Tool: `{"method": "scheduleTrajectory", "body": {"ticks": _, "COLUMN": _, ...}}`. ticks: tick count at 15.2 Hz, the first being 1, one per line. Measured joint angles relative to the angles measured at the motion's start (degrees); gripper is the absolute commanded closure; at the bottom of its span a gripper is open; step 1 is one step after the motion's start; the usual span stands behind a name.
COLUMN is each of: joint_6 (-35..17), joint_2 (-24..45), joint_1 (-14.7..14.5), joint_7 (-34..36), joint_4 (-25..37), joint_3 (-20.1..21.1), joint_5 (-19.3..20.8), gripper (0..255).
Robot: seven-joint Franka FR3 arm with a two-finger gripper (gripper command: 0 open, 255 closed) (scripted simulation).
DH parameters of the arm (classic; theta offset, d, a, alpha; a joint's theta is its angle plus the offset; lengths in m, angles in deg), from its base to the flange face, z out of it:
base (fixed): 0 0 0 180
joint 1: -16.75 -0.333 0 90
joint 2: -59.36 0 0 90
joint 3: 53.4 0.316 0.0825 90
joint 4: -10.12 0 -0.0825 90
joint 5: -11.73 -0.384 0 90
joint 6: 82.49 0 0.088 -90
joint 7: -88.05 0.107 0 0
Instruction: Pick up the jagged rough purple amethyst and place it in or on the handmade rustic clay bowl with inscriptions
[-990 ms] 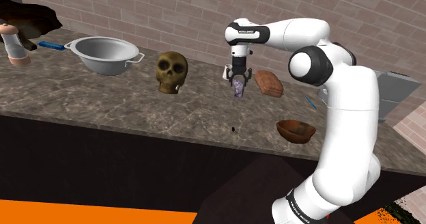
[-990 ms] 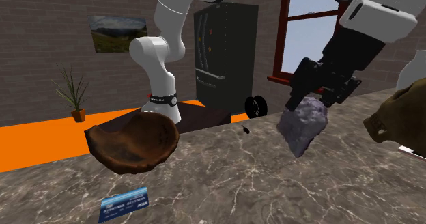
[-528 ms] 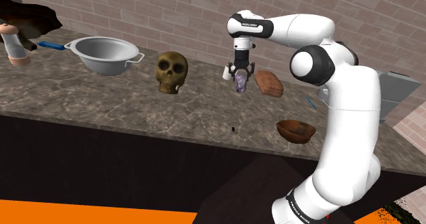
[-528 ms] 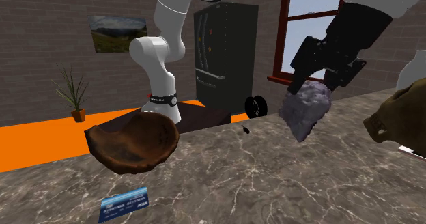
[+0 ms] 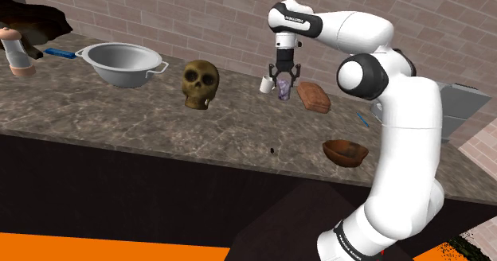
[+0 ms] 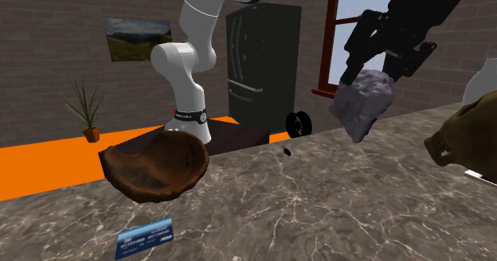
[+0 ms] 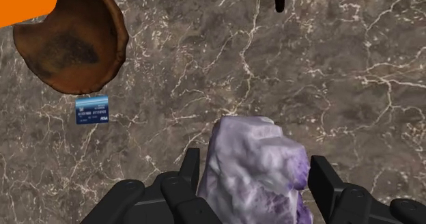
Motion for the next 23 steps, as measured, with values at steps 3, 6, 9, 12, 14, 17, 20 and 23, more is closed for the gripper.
{"method": "scheduleTrajectory", "body": {"ticks": 3, "joint_6": -1.65, "joint_2": -4.35, "joint_1": -0.02, "joint_7": -0.46, "joint_4": -5.97, "joint_3": -0.32, "joint_5": 0.59, "gripper": 255}}
{"method": "scheduleTrajectory", "body": {"ticks": 6, "joint_6": -5.07, "joint_2": -11.14, "joint_1": 0.53, "joint_7": -1.82, "joint_4": -15.95, "joint_3": -1.09, "joint_5": 1.82, "gripper": 255}}
{"method": "scheduleTrajectory", "body": {"ticks": 9, "joint_6": -7.94, "joint_2": -17.50, "joint_1": 1.23, "joint_7": -3.24, "joint_4": -24.89, "joint_3": -1.94, "joint_5": 3.19, "gripper": 255}}
{"method": "scheduleTrajectory", "body": {"ticks": 12, "joint_6": -10.11, "joint_2": -23.58, "joint_1": 2.01, "joint_7": -4.65, "joint_4": -32.85, "joint_3": -2.87, "joint_5": 4.73, "gripper": 255}}
{"method": "scheduleTrajectory", "body": {"ticks": 14, "joint_6": -11.13, "joint_2": -27.08, "joint_1": 2.71, "joint_7": -5.81, "joint_4": -37.11, "joint_3": -3.60, "joint_5": 5.82, "gripper": 255}}
{"method": "scheduleTrajectory", "body": {"ticks": 17, "joint_6": -12.69, "joint_2": -33.15, "joint_1": 3.75, "joint_7": -7.35, "joint_4": -44.28, "joint_3": -4.71, "joint_5": 7.77, "gripper": 255}}
{"method": "scheduleTrajectory", "body": {"ticks": 20, "joint_6": -13.64, "joint_2": -37.79, "joint_1": 4.87, "joint_7": -8.97, "joint_4": -49.43, "joint_3": -5.84, "joint_5": 9.62, "gripper": 255}}
{"method": "scheduleTrajectory", "body": {"ticks": 23, "joint_6": -14.46, "joint_2": -42.41, "joint_1": 6.39, "joint_7": -11.11, "joint_4": -54.25, "joint_3": -7.34, "joint_5": 11.89, "gripper": 255}}
